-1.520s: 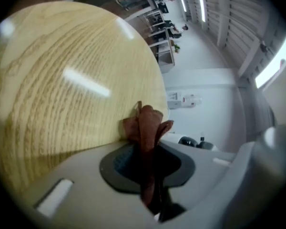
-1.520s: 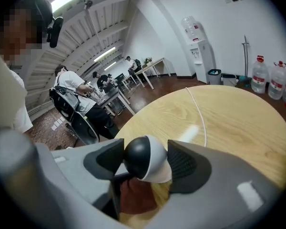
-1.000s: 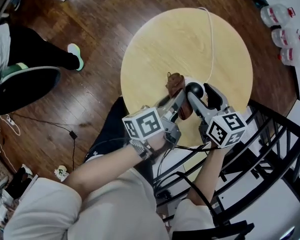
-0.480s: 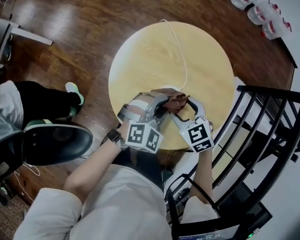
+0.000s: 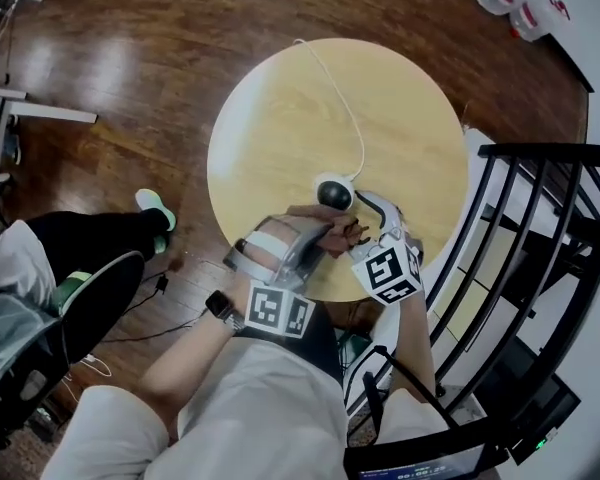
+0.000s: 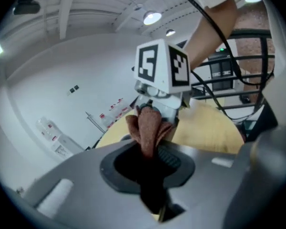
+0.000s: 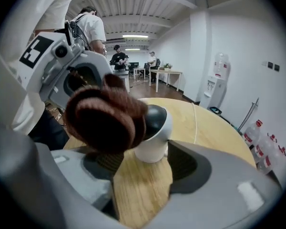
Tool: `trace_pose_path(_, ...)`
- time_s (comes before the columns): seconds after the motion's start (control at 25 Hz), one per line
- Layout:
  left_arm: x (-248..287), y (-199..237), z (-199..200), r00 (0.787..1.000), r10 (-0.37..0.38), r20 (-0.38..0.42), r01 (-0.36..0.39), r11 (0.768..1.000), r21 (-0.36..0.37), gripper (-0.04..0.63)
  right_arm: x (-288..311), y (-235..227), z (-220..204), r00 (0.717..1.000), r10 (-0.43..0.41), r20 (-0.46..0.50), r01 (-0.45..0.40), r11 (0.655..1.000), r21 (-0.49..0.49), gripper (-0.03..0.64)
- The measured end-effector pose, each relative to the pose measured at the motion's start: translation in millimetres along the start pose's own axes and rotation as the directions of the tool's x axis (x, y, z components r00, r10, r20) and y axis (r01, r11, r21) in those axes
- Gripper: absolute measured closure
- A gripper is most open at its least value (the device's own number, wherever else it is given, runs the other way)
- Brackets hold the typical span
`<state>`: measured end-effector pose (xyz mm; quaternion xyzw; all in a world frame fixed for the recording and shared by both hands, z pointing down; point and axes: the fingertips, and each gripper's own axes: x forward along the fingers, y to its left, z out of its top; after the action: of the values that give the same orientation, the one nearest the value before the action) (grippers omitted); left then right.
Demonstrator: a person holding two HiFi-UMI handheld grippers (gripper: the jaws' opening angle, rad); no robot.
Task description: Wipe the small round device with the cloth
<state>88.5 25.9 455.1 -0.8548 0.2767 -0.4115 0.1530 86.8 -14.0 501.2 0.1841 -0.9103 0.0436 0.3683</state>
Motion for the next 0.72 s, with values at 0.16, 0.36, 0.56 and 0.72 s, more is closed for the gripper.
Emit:
trace_pose_path(0.16, -13.4, 40.1, 23.3, 0.989, 0.147, 0.018, -0.147, 0.989, 0.005, 0.526, 2.4, 3.4, 3.7, 1.0, -0.01, 0.015, 0.01, 1.0, 0.011, 0.331)
trace_pose_path(0.36, 14.9, 33.6, 8.1, 0.993, 0.089, -0.078, -0.086, 0.995, 0.042, 0.526, 5.7, 7.5, 0.8, 1.0, -0.003, 0.022, 0.002, 0.999, 0.05, 0.331)
trace_pose_path(0.56, 16.7, -6.4, 4.5, 0.996, -0.035, -0.084, 0.037, 0.999, 0.025, 0.525, 5.8, 10.4, -3.5, 1.0, 0.002, 0.03, -0.004, 0.997, 0.071, 0.331)
trace_pose_path(0.72, 13.4, -18.3, -6.5, 0.992, -0.088, -0.089, 0.079, 0.992, -0.102, 0.526, 6.4, 12.3, -4.5, 0.999, 0.009, 0.054, -0.015, 0.994, 0.108, 0.331)
